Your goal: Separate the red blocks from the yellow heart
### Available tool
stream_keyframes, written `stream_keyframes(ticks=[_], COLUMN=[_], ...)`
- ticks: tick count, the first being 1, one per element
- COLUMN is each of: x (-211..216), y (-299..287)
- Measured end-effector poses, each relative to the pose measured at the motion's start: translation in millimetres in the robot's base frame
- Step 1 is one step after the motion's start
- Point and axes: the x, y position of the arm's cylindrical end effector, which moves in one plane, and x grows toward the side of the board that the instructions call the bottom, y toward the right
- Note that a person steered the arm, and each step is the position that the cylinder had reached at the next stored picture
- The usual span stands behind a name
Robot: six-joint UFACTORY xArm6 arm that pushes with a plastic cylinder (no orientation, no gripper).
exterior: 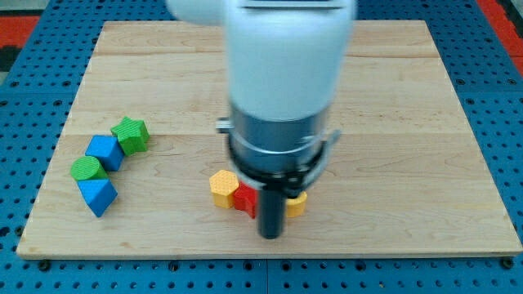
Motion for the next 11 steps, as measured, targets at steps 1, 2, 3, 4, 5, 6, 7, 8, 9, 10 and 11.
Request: stream_keyframes(ticks=[1, 2, 3, 4, 5, 6, 7, 8, 9, 10, 11], x=[-4.8, -13.1, -33.3, -16.4, -27.7, -46.1, -56.4, -74.6, -78.1, -75.2, -75.6], y=[-43.6, 27.4, 31.9, -12.9, -55.9, 0.3, 42.4, 69.7, 91.9, 90.7, 90.2])
